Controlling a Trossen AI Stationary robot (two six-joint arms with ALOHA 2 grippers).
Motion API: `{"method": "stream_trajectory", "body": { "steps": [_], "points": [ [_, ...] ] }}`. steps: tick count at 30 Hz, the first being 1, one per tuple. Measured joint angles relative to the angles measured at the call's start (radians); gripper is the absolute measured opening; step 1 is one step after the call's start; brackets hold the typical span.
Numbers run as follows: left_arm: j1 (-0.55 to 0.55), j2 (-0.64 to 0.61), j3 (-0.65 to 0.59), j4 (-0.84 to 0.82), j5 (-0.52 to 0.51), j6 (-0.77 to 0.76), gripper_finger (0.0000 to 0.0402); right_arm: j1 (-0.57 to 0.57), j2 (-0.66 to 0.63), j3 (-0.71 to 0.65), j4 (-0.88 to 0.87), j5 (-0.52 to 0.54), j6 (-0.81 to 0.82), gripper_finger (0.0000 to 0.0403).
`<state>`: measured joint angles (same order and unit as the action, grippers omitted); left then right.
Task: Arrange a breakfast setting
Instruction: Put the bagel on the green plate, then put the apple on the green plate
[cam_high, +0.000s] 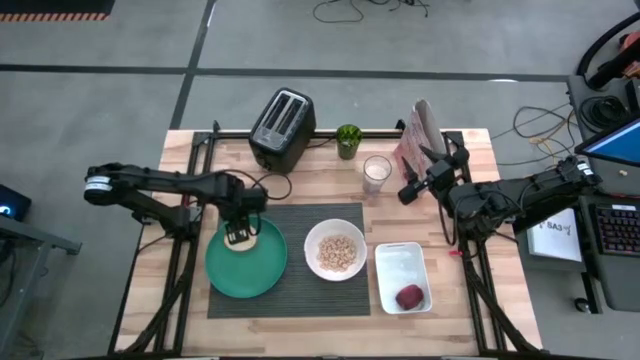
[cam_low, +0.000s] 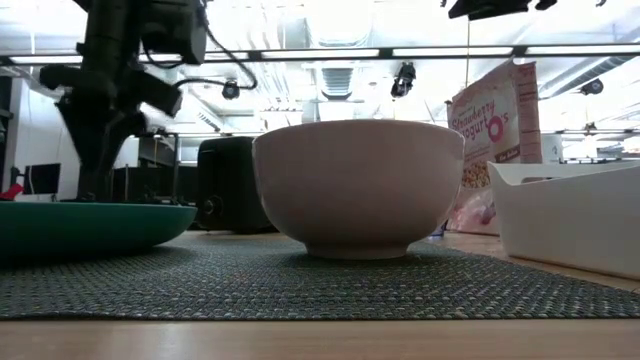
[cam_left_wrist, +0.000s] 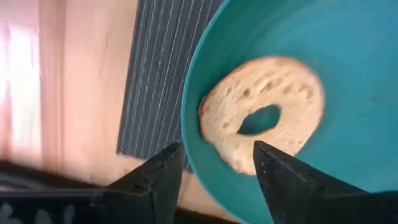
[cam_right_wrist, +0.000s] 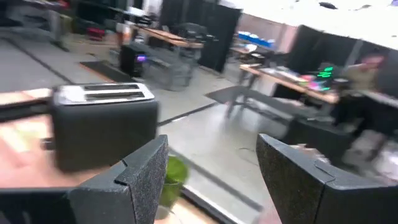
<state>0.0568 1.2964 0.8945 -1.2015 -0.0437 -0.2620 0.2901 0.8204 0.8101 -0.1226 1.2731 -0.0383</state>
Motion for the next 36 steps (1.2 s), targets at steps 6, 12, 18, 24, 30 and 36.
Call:
{"method": "stream_trajectory", "body": {
  "steps": [6,12,18,24,30,36],
  "points": [
    [-0.002,-0.042,0.062,0.188,-0.001,0.164,0.0193,0.0,0.0,0.033,-0.004,-0.247,0.089,0.0235],
    [-0.009,-0.168,0.035,0.605,0.001,0.44,0.0183,-0.002,0.046,0.198,-0.203,-0.518,0.266,0.0235],
    [-0.008,-0.272,0.0,0.846,0.0,0.59,0.0168,-0.003,0.227,0.446,-0.666,-0.704,0.594,0.0235],
    [-0.007,-0.316,-0.001,0.943,-0.011,0.624,0.0161,0.001,0.485,0.629,-1.002,-1.077,0.627,0.0235],
    [-0.007,-0.322,-0.001,1.012,-0.035,0.62,0.016,0.04,0.698,0.67,-1.18,-1.39,0.631,0.0235],
    [-0.008,-0.305,-0.001,1.019,-0.034,0.604,0.016,0.129,0.784,0.66,-1.116,-1.483,0.609,0.0235]
  ]
}}
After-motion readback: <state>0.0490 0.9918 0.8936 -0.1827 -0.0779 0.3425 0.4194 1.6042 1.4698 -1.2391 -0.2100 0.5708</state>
